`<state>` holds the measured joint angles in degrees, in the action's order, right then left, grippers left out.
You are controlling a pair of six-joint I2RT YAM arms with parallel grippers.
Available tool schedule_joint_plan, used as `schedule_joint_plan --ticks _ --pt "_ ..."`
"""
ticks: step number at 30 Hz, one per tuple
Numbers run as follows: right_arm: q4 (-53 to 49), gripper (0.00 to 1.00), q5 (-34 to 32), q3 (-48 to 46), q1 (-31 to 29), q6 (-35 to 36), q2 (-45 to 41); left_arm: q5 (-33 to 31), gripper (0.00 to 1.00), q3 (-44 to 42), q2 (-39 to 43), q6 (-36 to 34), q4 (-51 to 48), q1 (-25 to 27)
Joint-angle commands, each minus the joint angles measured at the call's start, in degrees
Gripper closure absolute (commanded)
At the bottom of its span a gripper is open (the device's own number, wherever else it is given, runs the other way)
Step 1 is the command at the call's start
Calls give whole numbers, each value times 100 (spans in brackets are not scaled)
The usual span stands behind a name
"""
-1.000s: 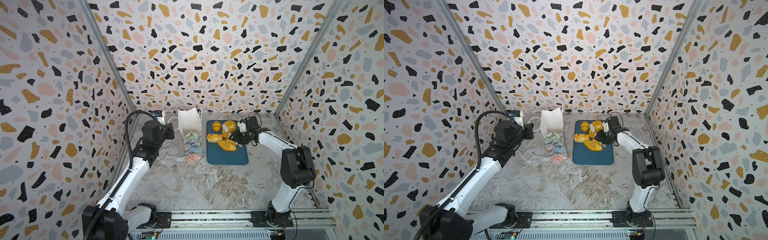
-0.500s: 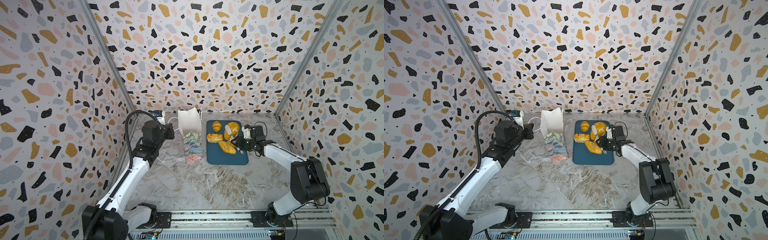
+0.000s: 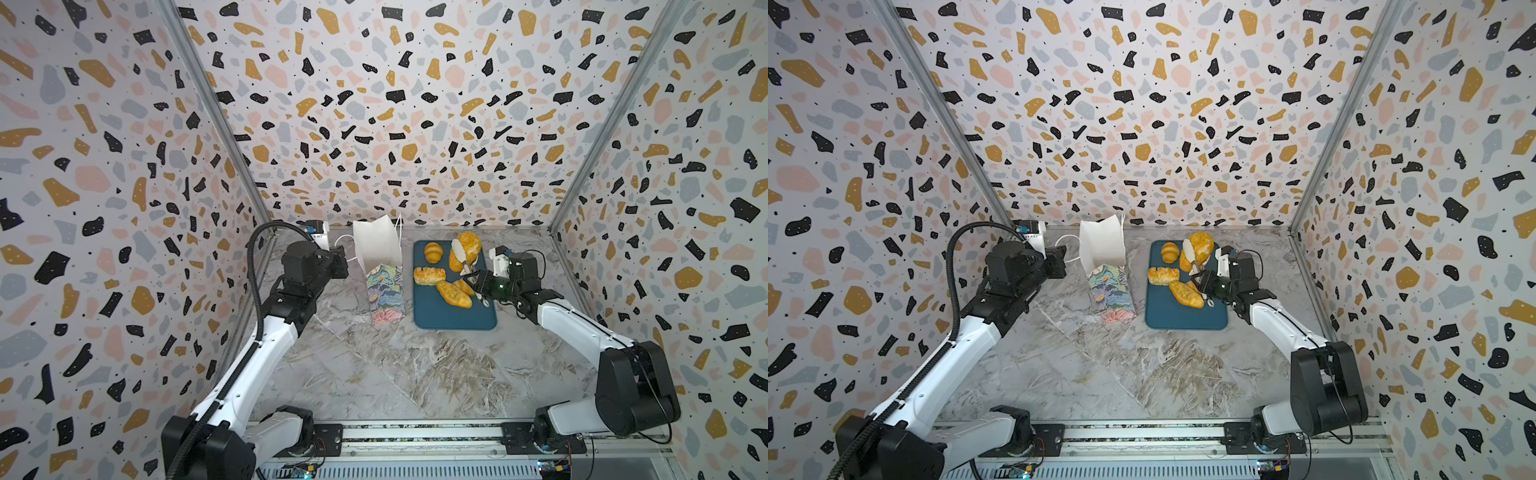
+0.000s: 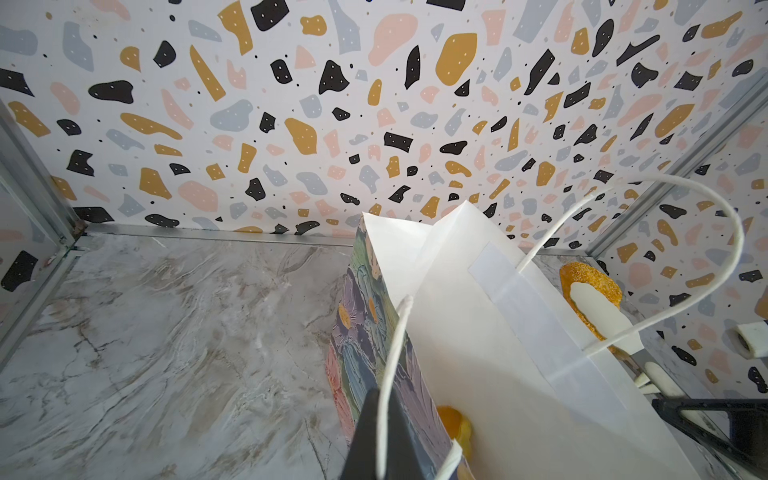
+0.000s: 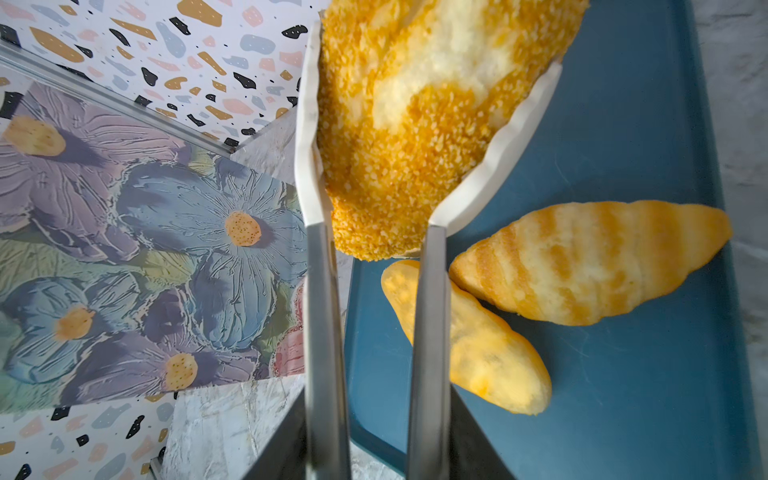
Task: Place the fake bread into the paper bag
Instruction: 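Lift the sugar-crusted bun in the tongs up off the tray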
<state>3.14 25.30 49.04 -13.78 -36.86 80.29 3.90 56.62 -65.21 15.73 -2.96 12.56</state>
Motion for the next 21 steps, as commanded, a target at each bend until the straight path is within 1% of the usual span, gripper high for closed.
schedule_joint_plan --ticks 1,5,8,11,21 --pt "488 67 81 -96 -27 -106 -426 -17 100 7 105 -74 62 28" --pt "607 67 55 -250 -28 -152 -732 12 100 24 105 -63 50 28" --pt "996 67 72 -515 -28 -248 -940 16 100 20 124 -69 57 27" --pt "1176 67 72 -661 -28 -354 -1074 -3 100 7 149 -58 73 28" --pt "1180 67 191 -809 -113 -427 -1322 41 100 16 175 -52 72 27"
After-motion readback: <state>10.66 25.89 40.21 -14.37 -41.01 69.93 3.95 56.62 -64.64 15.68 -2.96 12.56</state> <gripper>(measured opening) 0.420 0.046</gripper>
